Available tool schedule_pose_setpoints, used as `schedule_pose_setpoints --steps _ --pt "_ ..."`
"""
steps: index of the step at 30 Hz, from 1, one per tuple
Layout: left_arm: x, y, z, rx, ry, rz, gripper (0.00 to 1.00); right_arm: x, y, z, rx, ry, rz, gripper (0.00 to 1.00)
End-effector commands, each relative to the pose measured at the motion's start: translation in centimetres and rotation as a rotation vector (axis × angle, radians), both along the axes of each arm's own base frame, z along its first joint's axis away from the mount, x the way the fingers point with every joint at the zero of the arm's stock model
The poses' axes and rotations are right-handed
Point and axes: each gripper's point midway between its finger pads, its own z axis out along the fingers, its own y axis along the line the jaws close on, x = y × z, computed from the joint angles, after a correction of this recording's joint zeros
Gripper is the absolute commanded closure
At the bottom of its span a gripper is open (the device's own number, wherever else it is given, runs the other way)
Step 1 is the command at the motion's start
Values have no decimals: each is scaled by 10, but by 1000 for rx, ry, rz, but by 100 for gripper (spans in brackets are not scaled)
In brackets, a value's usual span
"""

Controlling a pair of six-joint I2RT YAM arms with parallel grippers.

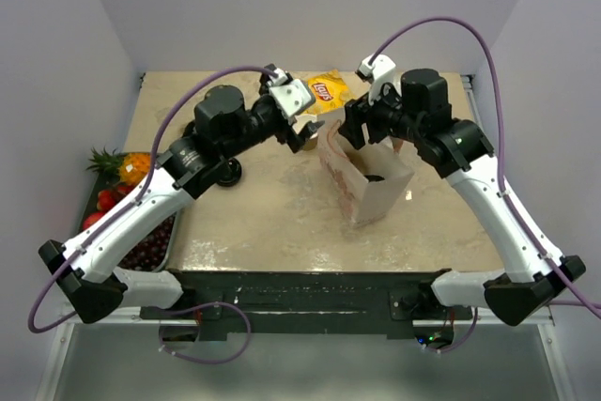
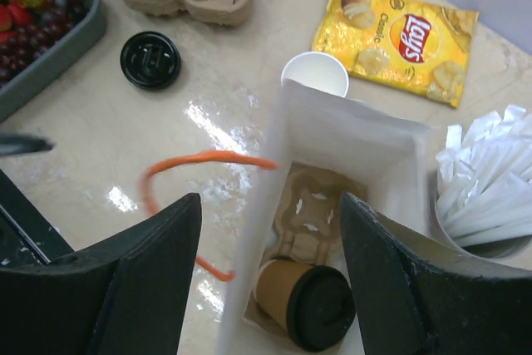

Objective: Pack the takeout coffee

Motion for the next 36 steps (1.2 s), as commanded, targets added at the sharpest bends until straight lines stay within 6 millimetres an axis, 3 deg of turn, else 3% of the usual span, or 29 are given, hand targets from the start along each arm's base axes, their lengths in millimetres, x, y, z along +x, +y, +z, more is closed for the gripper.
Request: schedule_pose_setpoints --steps 1,3,10,14,16,20,21,24,29,36 --pt "29 17 15 -74 29 124 8 0 7 28 39 -63 41 29" --pt "40 21 3 -58 73 153 8 2 3 32 32 -77 25 28" --pt "67 27 -37 -4 205 182 9 16 -21 75 88 -164 -98 34" --pt "78 16 -34 -62 269 110 12 30 -41 89 85 -206 -183 39" --pt "84 -1 -31 -75 283 39 14 42 -62 91 57 -225 -262 42" --pt "93 -31 -26 -111 312 -87 20 65 -106 81 42 -183 -378 49" --pt "98 -43 -28 -108 325 -133 22 79 -126 69 35 -142 -433 50" --pt "106 -67 -41 -76 402 -232 28 91 -152 53 44 -62 -484 51" --pt "113 -84 -64 -41 492 -291 35 90 -167 41 46 -33 -507 50" --pt "112 -85 -94 8 538 -303 37 82 -171 11 30 21 -506 48"
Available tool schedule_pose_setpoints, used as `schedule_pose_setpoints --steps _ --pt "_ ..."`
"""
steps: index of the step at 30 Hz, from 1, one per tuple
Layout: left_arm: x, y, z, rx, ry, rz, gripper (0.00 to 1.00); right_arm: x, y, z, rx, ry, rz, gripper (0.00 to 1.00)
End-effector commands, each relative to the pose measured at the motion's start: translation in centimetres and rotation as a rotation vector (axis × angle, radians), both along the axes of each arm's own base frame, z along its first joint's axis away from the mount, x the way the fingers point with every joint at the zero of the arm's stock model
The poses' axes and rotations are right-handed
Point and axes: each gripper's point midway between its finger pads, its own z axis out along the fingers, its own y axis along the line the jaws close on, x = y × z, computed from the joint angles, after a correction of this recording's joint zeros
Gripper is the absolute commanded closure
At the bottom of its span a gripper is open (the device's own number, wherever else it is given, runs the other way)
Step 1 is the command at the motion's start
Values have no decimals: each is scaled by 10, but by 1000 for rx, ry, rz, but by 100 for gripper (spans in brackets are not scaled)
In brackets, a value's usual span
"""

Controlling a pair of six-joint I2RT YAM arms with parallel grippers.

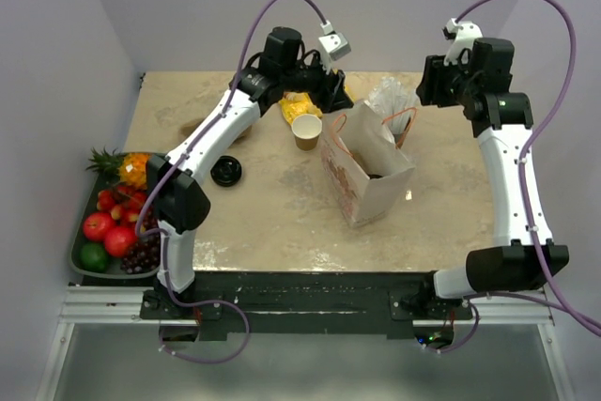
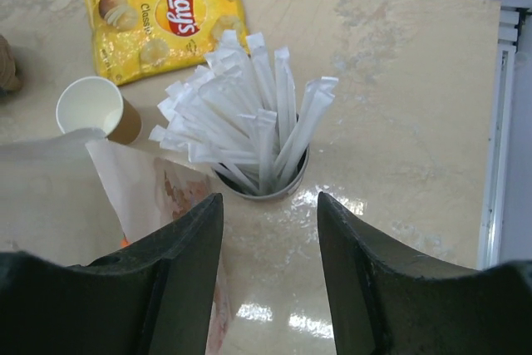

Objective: Pack the takeout coffee

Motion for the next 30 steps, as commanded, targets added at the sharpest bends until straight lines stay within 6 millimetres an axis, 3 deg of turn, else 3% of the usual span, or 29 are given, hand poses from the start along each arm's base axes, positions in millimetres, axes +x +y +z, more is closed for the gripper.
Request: schedule_pose_setpoints --steps 1,12,17,23,30 --pt "-9 0 0 0 19 -49 38 -11 7 2 31 -21 33 48" --pt "-8 3 -33 107 37 2 58 -4 13 -12 55 12 53 47" --pt "-5 5 -32 123 20 24 78 -2 15 -16 65 19 63 48" --pt "-18 8 -25 115 26 4 100 -3 18 -22 71 32 81 48" --pt "-44 25 -7 109 36 19 100 -5 20 -32 62 49 105 50"
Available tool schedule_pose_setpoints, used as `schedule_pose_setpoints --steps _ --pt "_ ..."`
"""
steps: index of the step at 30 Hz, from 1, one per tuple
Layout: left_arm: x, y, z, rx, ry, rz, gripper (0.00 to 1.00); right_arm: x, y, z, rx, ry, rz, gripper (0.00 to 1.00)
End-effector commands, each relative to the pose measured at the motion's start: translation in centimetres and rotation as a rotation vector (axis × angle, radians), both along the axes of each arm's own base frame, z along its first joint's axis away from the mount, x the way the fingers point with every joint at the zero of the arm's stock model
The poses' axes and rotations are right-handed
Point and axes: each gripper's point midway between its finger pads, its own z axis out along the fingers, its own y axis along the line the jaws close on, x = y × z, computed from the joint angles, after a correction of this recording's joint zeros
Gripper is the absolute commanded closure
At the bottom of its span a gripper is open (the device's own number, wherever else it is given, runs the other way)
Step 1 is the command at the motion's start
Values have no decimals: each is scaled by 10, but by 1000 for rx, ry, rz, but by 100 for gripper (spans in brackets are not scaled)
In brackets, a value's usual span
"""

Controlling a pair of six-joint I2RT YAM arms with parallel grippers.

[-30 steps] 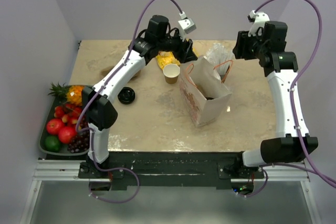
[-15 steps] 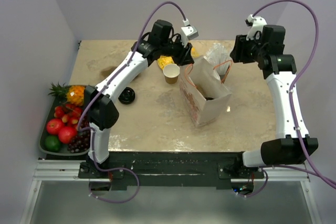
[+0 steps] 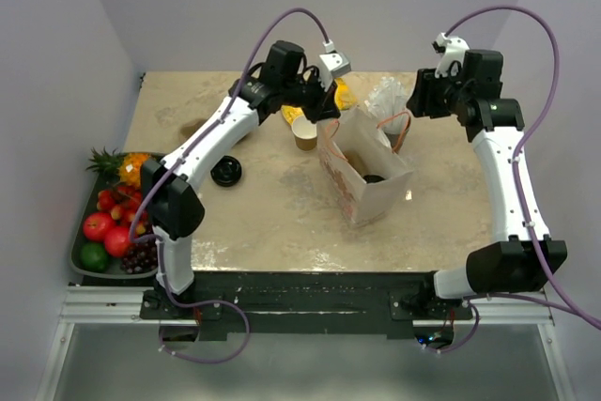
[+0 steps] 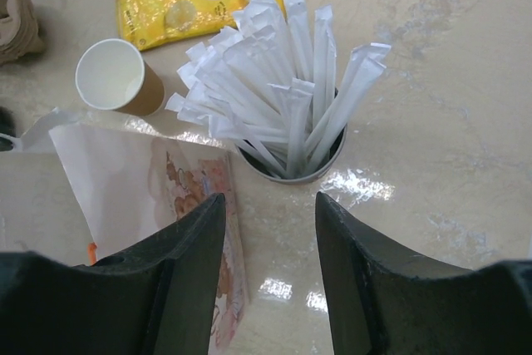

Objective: Pack the takeout coffee

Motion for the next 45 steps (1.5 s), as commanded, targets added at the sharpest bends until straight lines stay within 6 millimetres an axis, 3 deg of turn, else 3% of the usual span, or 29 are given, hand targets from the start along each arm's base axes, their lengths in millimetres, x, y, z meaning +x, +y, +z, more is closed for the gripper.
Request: schedule_pose_setpoints --steps 1,4,7,15,21,24,29,32,39,45 --pt "-27 16 36 -26 -24 13 100 3 5 7 9 -41 36 50" --pt "-45 33 53 -47 -78 27 100 -1 6 3 9 -48 50 50" --pt "-56 42 57 -42 -76 37 100 -4 9 -5 21 -25 61 50" --pt "-89 64 33 -24 33 73 100 -6 16 -10 28 -11 113 51" --pt "-109 84 22 -71 -60 103 100 -6 26 -11 48 -31 139 51" --pt "-114 88 29 -106 -94 113 100 -9 27 -11 48 -30 142 51" --pt "-118 91 66 -168 -186 115 100 -19 25 -9 36 -37 143 51" --pt "-126 92 85 -210 -236 85 100 -27 25 -18 41 -15 138 51" --pt "-145 93 95 -210 -352 -17 100 -35 27 -26 50 0 141 51" --pt "-170 81 101 -182 -464 -127 100 -33 29 -30 56 6 145 51"
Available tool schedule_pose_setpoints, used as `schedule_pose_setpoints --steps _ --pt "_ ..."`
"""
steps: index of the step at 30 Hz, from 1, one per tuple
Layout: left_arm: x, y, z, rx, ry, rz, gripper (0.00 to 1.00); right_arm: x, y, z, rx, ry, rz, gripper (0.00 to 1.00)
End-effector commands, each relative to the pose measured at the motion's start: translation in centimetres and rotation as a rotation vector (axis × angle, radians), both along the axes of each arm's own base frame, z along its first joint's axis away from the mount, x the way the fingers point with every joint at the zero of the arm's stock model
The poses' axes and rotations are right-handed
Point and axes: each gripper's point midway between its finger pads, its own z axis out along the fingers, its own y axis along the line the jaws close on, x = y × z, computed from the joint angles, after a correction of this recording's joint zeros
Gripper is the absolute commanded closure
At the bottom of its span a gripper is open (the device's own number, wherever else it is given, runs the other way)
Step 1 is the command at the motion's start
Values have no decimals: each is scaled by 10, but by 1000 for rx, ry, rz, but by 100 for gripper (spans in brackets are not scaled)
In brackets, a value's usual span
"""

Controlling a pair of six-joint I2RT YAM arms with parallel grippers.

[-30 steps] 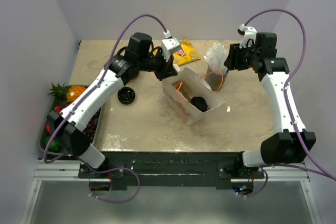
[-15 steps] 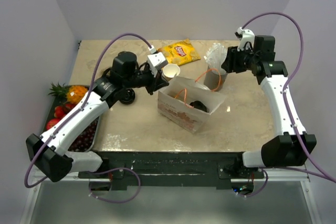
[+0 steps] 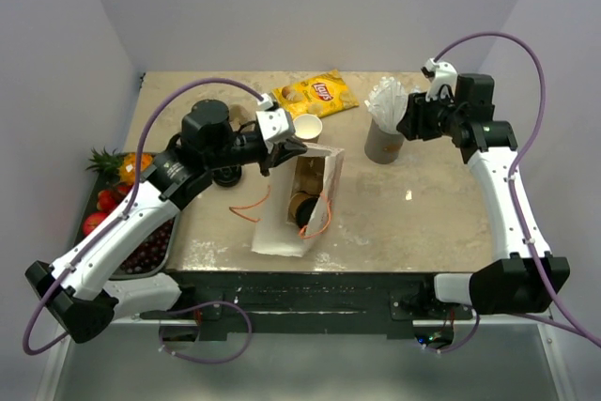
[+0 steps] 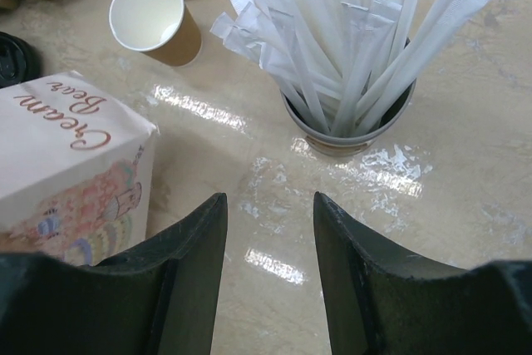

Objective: Pack the takeout coffee

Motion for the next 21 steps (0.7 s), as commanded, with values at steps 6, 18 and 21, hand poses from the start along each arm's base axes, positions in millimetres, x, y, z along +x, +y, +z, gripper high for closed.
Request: schedule_pose_setpoints --steps 6,18,21 --pt "-17 -17 12 11 -137 -74 100 3 7 7 15 -42 27 51" --pt "7 -27 6 46 3 22 100 -2 49 97 65 -255 263 50" --pt "9 -28 9 38 9 29 100 -32 101 139 23 -373 498 46"
